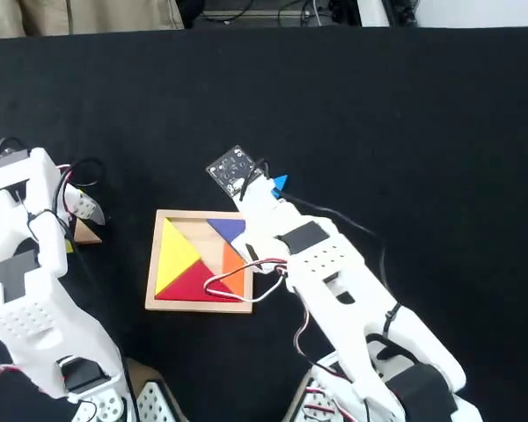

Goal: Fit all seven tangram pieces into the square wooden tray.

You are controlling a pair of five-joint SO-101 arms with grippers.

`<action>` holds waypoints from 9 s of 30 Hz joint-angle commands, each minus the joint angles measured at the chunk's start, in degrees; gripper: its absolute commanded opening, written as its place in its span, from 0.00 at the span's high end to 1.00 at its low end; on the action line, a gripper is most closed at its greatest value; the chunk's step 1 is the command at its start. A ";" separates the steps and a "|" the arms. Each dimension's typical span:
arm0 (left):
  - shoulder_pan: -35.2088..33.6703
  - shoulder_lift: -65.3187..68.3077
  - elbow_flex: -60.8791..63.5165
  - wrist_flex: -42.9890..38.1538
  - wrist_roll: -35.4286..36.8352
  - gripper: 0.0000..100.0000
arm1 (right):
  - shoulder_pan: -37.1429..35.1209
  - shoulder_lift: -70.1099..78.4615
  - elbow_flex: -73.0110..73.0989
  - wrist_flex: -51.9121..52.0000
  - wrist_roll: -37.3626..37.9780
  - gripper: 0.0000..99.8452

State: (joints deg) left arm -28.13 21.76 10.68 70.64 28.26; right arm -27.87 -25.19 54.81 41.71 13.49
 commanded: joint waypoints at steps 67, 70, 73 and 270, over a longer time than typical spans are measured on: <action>-5.41 0.26 -7.08 -0.70 3.08 0.75 | -1.05 -1.89 -0.40 -0.18 0.62 0.99; -5.67 0.79 -6.64 -1.85 2.11 0.75 | -1.05 -1.89 -0.31 -0.18 1.67 0.99; -4.97 0.88 -6.29 -2.20 2.29 0.75 | -1.14 -1.89 -0.31 -0.09 2.64 0.99; -48.31 -42.81 50.33 -20.48 -38.77 0.88 | -34.11 98.15 -136.48 31.65 -24.26 0.68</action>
State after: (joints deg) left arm -77.27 -20.97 60.62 50.42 -10.33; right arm -59.60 76.70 -82.42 75.91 -10.07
